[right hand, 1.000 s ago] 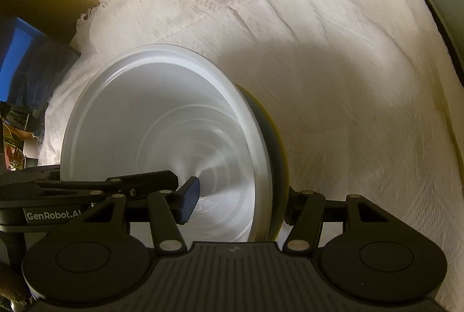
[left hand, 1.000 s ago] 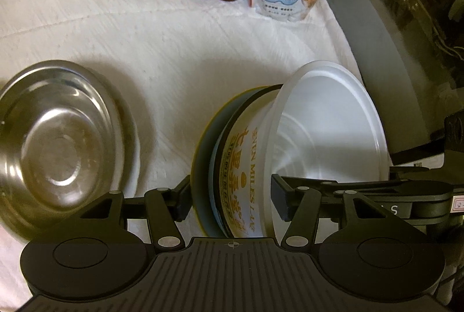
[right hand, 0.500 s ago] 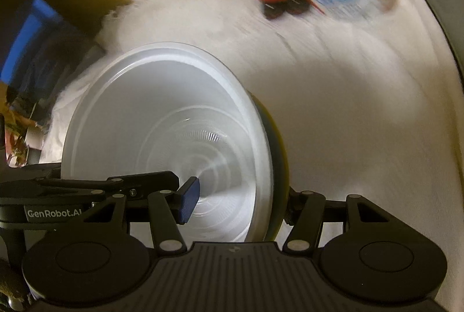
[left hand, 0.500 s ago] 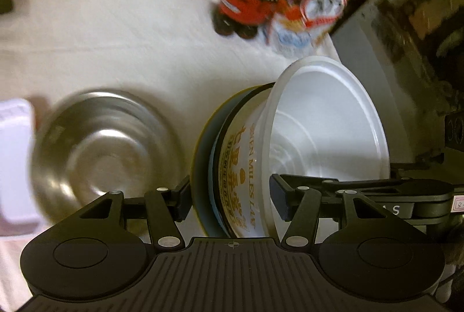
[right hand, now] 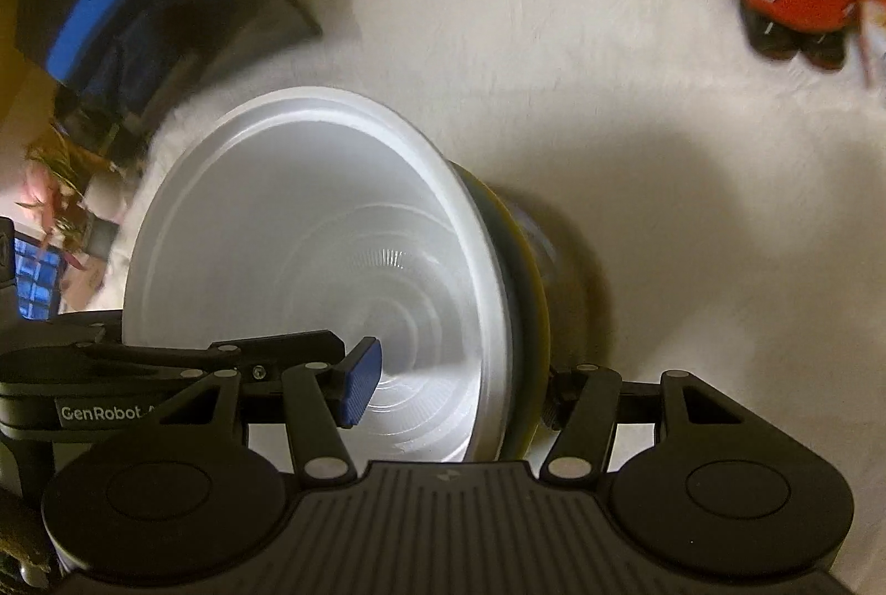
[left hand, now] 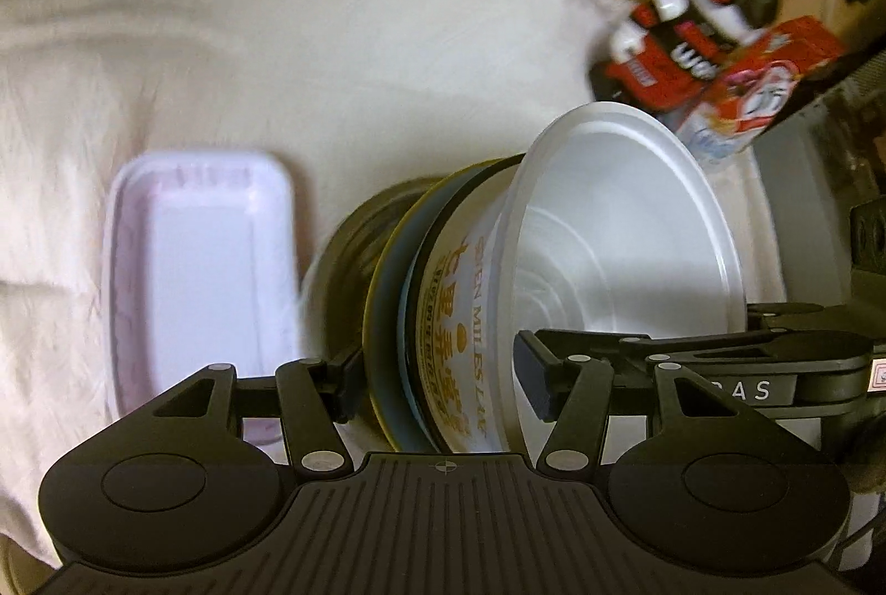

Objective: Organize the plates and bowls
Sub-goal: 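Carry the stacked bowls with both grippers toward the white rectangular tray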

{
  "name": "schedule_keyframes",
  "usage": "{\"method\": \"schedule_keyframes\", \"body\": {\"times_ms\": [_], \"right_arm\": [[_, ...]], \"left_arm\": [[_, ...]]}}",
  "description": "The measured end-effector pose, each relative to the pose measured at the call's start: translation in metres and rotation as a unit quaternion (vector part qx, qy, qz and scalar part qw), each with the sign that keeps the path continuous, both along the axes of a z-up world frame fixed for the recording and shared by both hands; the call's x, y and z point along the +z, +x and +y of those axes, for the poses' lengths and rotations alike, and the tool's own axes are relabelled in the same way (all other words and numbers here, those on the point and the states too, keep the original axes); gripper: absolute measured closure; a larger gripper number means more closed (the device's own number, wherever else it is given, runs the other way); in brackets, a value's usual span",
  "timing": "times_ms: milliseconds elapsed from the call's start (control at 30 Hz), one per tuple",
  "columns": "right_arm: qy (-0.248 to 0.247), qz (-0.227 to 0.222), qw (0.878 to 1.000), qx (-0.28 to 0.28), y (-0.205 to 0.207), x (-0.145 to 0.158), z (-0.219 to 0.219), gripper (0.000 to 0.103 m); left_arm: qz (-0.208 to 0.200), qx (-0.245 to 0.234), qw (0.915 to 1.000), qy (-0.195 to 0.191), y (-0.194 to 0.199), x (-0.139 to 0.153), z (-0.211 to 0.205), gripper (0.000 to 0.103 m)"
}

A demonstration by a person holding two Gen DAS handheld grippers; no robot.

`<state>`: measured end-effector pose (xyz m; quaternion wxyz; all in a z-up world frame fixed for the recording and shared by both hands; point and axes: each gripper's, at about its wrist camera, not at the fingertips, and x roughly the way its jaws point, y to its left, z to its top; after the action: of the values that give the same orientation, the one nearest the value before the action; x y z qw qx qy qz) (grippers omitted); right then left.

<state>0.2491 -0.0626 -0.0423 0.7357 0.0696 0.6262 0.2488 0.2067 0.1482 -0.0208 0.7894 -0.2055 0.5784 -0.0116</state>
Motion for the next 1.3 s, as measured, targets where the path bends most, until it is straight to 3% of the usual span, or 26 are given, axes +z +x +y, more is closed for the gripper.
{"method": "schedule_keyframes", "body": {"times_ms": [167, 300, 367, 567, 667, 833, 1067, 1300], "right_arm": [[-0.019, 0.022, 1.0, -0.009, 0.001, -0.025, 0.01, 0.044], [-0.032, 0.01, 0.999, -0.009, 0.003, -0.023, 0.014, 0.042], [-0.034, 0.005, 0.999, 0.0, 0.002, -0.022, 0.015, 0.04], [-0.037, 0.012, 0.999, 0.014, -0.002, -0.017, 0.01, 0.042], [-0.05, 0.025, 0.998, 0.019, 0.007, -0.019, 0.013, 0.042], [-0.092, -0.027, 0.994, 0.045, 0.008, 0.001, 0.025, 0.041], [-0.118, -0.125, 0.984, 0.047, 0.001, 0.033, 0.014, 0.04], [-0.137, -0.126, 0.982, 0.017, 0.002, 0.022, -0.003, 0.04]], "left_arm": [[0.017, -0.014, 0.9997, -0.006, 0.0, -0.023, 0.009, 0.048], [0.022, -0.027, 0.9992, 0.019, 0.003, -0.025, 0.007, 0.056], [0.027, -0.017, 0.9993, 0.02, 0.001, -0.025, 0.01, 0.065], [0.031, -0.007, 0.9995, 0.004, -0.003, -0.022, 0.017, 0.071], [0.025, -0.008, 0.9995, 0.019, -0.004, -0.015, 0.015, 0.071], [-0.025, -0.011, 0.9987, 0.043, -0.001, 0.01, 0.02, 0.072], [-0.029, -0.03, 0.9952, 0.088, 0.001, 0.013, 0.009, 0.072], [-0.035, -0.016, 0.9955, 0.086, -0.005, 0.019, 0.012, 0.073]]}}
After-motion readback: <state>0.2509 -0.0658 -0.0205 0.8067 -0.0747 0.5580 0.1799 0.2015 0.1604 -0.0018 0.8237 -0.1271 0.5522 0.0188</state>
